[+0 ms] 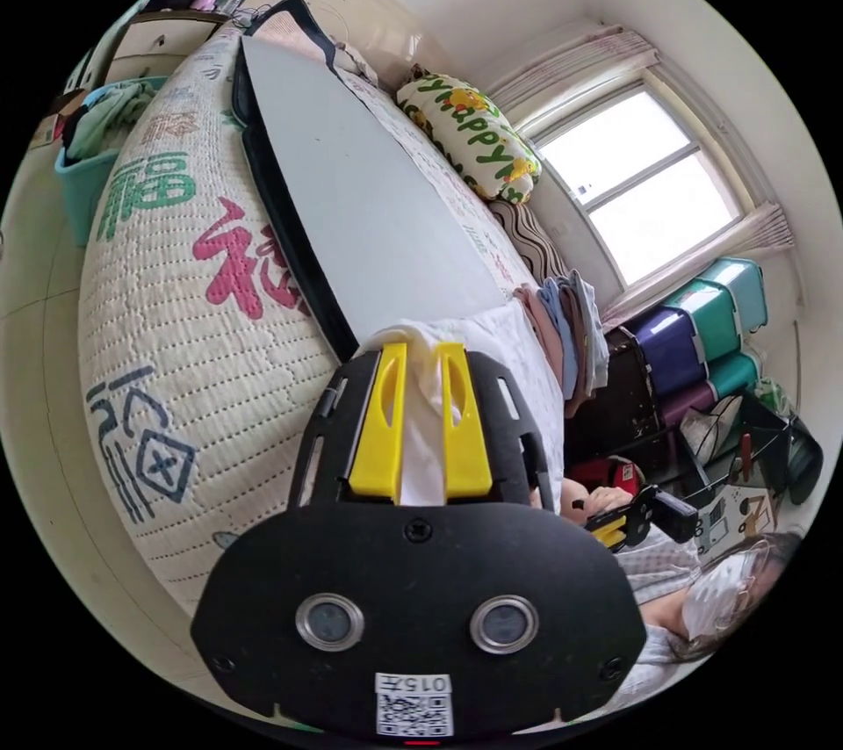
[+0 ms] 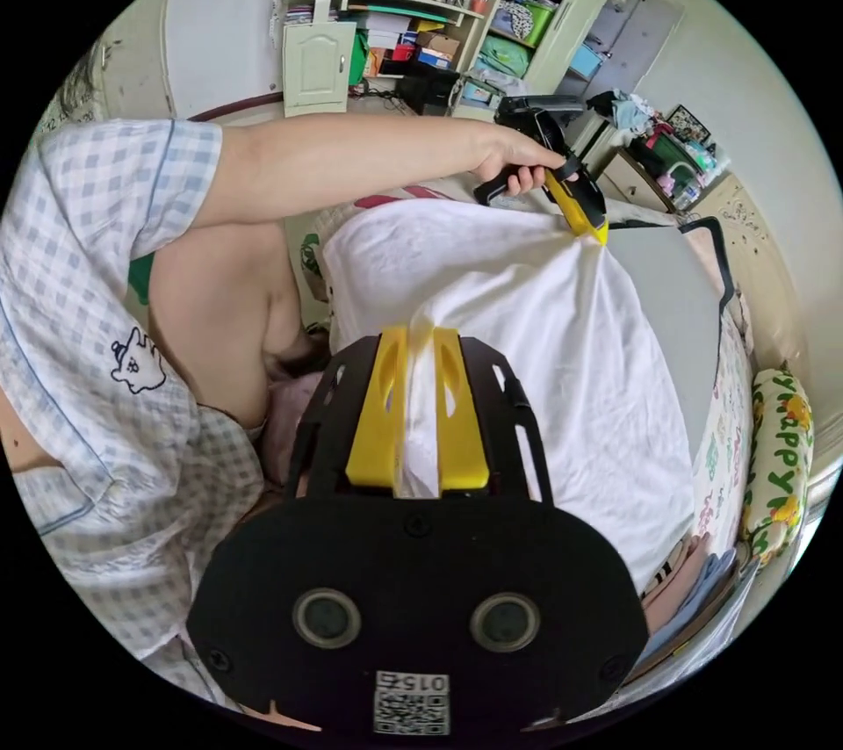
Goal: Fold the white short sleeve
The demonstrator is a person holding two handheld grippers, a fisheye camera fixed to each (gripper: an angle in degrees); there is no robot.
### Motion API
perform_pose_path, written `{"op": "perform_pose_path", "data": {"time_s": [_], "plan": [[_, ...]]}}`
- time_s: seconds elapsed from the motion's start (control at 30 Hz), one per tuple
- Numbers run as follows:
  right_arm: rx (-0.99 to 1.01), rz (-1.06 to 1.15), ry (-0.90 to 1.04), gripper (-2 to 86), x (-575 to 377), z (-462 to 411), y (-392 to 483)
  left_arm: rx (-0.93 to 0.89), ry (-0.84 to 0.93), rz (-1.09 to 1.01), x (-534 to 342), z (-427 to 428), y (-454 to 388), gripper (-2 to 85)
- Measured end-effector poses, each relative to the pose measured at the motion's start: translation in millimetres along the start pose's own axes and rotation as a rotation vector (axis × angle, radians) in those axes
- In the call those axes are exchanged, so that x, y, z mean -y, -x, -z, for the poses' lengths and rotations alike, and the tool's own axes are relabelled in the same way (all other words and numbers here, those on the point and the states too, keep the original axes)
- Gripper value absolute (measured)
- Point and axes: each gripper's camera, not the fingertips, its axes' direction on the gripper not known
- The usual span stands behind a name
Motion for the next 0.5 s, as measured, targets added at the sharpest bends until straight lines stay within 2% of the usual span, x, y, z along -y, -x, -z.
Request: {"op": "perform_pose_path", "data": {"time_s": [0.07, 0.3, 0.5], "plan": [[-0.049, 0.026, -0.009, 0.6, 3.5, -7.8, 13.1, 0.008, -0.005, -0.004, 0.8, 6.7, -0.2, 1.8], [0.050, 0.033, -0.119, -0.7, -0.4, -9.8, 25.0, 0.007, -0.011, -0.010, -4.7, 45.1, 4.8, 0.0], [0.087, 0.061, -0.058, -0.8, 11.8, -40.0, 39.9, 0.037, -0.019, 0.021, -5.0, 49.8, 7.3, -0.3]]}}
